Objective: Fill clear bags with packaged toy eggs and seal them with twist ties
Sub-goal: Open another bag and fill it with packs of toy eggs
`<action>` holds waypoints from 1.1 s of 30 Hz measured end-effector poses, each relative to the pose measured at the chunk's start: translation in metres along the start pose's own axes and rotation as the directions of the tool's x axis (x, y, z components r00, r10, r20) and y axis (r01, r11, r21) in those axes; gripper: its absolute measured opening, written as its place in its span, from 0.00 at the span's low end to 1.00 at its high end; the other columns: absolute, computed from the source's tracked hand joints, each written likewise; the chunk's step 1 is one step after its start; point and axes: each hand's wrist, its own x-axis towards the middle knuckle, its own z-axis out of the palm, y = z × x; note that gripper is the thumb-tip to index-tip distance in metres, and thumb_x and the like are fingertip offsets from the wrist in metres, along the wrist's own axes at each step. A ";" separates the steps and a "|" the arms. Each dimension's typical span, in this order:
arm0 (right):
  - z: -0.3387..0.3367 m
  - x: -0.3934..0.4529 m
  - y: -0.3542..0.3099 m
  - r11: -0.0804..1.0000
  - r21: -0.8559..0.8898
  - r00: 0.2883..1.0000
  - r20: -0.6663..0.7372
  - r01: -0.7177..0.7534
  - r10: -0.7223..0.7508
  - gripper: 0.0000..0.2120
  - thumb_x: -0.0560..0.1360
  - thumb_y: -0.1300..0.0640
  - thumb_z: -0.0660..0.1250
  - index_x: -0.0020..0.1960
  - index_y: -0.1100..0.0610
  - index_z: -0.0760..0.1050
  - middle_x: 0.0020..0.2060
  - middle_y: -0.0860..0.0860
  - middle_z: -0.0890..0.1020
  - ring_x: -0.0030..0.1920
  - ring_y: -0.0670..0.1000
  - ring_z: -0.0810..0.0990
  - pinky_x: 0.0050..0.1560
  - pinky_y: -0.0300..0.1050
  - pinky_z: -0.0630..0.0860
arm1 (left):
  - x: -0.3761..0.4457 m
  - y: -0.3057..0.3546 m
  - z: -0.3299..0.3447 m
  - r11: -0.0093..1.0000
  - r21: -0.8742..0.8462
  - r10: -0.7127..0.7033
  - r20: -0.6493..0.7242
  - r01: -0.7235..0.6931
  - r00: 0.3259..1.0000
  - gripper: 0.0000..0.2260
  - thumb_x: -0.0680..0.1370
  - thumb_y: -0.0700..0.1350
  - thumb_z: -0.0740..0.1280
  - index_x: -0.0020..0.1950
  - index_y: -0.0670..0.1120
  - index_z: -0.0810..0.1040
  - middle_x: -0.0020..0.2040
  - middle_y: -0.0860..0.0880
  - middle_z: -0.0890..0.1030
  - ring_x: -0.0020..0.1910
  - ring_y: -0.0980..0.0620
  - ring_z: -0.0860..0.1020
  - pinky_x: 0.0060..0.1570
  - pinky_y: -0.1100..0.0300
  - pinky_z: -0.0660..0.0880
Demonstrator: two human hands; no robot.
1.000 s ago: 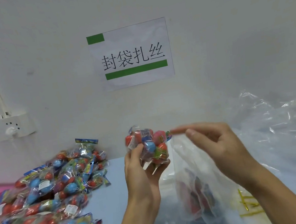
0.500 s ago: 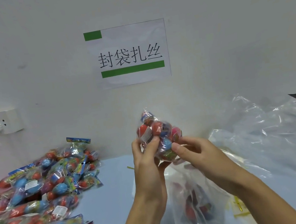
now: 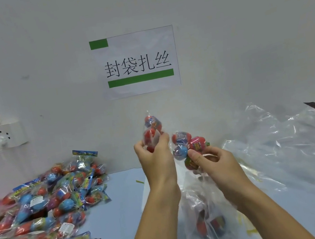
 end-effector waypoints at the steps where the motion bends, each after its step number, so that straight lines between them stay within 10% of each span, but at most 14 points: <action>1: -0.001 0.001 0.001 1.000 0.018 1.000 -0.023 -0.019 0.019 0.11 0.73 0.47 0.74 0.50 0.52 0.83 0.40 0.48 0.88 0.41 0.48 0.87 0.48 0.49 0.83 | 0.000 0.002 0.001 0.999 -0.004 0.035 -0.029 -0.035 0.999 0.09 0.77 0.46 0.70 0.53 0.52 0.72 0.49 0.51 0.80 0.47 0.51 0.79 0.42 0.59 0.73; 11: -0.001 0.003 0.002 0.988 -0.148 0.981 -0.195 -0.042 0.013 0.14 0.70 0.49 0.78 0.51 0.52 0.78 0.44 0.50 0.84 0.44 0.48 0.82 0.39 0.40 0.74 | -0.018 -0.027 -0.030 0.978 0.088 0.187 0.014 -0.187 0.982 0.07 0.75 0.49 0.73 0.51 0.57 0.79 0.48 0.57 0.82 0.51 0.52 0.80 0.53 0.59 0.78; 17: 0.003 -0.004 -0.002 0.974 -0.223 0.998 -0.031 0.043 -0.051 0.12 0.70 0.46 0.76 0.42 0.54 0.81 0.36 0.52 0.84 0.37 0.47 0.80 0.38 0.38 0.75 | -0.018 -0.031 -0.027 0.895 0.298 0.299 0.152 -0.333 0.942 0.12 0.77 0.41 0.72 0.54 0.57 0.79 0.59 0.52 0.77 0.57 0.53 0.78 0.47 0.70 0.77; 25: 0.003 -0.004 -0.005 0.947 -0.302 0.994 0.006 0.109 -0.112 0.16 0.78 0.45 0.68 0.38 0.54 0.83 0.32 0.44 0.84 0.34 0.42 0.80 0.33 0.30 0.72 | -0.012 -0.030 -0.031 0.948 0.214 0.193 0.208 -0.237 0.959 0.05 0.78 0.42 0.71 0.51 0.51 0.78 0.45 0.54 0.83 0.45 0.60 0.80 0.41 0.71 0.75; 29: 0.001 -0.004 -0.007 0.900 -0.427 0.985 -0.096 0.091 -0.145 0.18 0.75 0.43 0.71 0.37 0.58 0.82 0.31 0.51 0.82 0.34 0.52 0.78 0.46 0.51 0.77 | -0.005 -0.025 -0.035 0.986 0.090 0.135 0.071 -0.142 0.988 0.06 0.79 0.44 0.70 0.52 0.55 0.77 0.42 0.59 0.84 0.41 0.61 0.83 0.36 0.72 0.75; 33: -0.002 -0.005 -0.011 0.765 -0.633 0.967 -0.101 0.118 -0.234 0.22 0.73 0.42 0.73 0.35 0.60 0.76 0.26 0.48 0.74 0.34 0.49 0.73 0.50 0.52 0.67 | -0.002 -0.020 -0.036 0.996 -0.089 -0.002 0.030 0.005 1.000 0.09 0.80 0.43 0.68 0.58 0.54 0.78 0.49 0.52 0.86 0.48 0.53 0.85 0.48 0.57 0.81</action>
